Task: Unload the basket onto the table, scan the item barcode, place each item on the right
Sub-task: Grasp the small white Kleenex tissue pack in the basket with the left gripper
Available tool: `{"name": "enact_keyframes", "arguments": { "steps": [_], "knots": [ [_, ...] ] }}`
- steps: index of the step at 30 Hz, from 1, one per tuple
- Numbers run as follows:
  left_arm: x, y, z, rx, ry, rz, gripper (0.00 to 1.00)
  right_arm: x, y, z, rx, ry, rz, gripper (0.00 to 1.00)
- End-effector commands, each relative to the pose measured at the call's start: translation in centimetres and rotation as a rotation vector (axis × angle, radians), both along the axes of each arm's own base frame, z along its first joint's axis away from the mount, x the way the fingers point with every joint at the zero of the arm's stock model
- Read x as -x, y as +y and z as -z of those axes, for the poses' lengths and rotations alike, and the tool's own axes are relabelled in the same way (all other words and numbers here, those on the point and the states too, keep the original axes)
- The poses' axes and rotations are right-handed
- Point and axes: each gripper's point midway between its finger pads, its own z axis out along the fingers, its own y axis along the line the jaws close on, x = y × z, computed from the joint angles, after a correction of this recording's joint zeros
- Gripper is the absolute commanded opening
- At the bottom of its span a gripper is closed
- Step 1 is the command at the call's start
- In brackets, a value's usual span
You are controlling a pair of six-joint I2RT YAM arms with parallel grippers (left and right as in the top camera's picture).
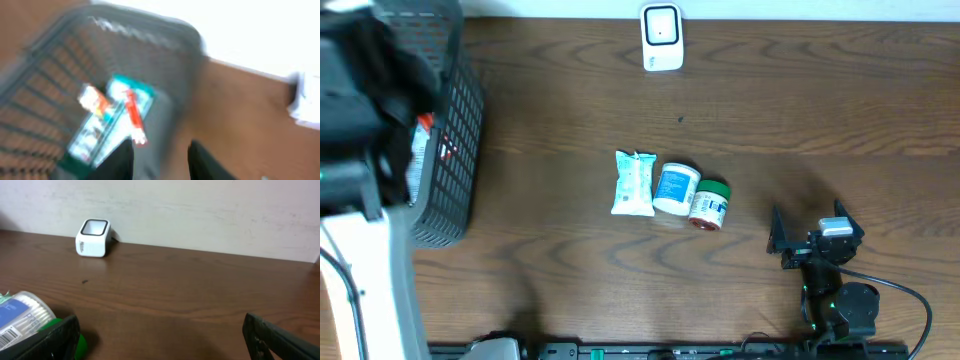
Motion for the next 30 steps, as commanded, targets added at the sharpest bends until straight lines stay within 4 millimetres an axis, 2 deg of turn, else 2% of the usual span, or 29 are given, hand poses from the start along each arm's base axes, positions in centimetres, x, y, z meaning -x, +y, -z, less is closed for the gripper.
{"name": "enact_keyframes", "arguments": {
  "steps": [1,3,5,9,11,13,14,15,18,22,26,30],
  "knots": [
    [1.5,-6.2,3.1,0.069,0.143,0.118,0.34,0.0,0.2,0.1,0.009,0.002,-0.008,0.99],
    [2.5,-8.7,5.0,0.056,0.247,0.186,0.34,0.0,0.2,0.1,0.009,0.002,-0.008,0.99],
    [3.3,-10.0,6.7,0.018,0.340,0.216,0.34,0.0,0.2,0.1,0.009,0.002,-0.008,0.99],
    [3.9,-11.5,9.6,-0.019,0.485,0.232,0.34,0.0,0.2,0.1,0.009,0.002,-0.008,0.99],
    [3.7,-11.3,10.5,-0.051,0.524,0.221,0.34,0.0,0.2,0.1,0.009,0.002,-0.008,0.99],
    [3.2,-9.9,10.6,-0.120,0.528,0.166,0.38,0.0,0.2,0.1,0.009,0.002,-0.008,0.99],
    [2.8,-9.2,10.3,-0.148,0.516,0.136,0.44,0.0,0.2,0.1,0.009,0.002,-0.008,0.99],
    [2.4,-8.6,10.0,-0.156,0.496,0.113,0.54,0.0,0.2,0.1,0.009,0.002,-0.008,0.99],
    [1.2,-7.0,8.9,-0.133,0.417,0.057,0.62,0.0,0.2,0.1,0.009,0.002,-0.008,0.99],
    [-0.2,-3.1,7.0,-0.096,0.297,-0.064,0.78,0.0,0.2,0.1,0.009,0.002,-0.008,0.99],
    [-0.7,1.8,5.7,-0.075,0.218,-0.199,0.81,0.0,0.2,0.1,0.009,0.002,-0.008,0.99],
    [-0.2,6.5,5.5,-0.059,0.190,-0.328,0.81,0.0,0.2,0.1,0.009,0.002,-0.008,0.99]
  ]
}}
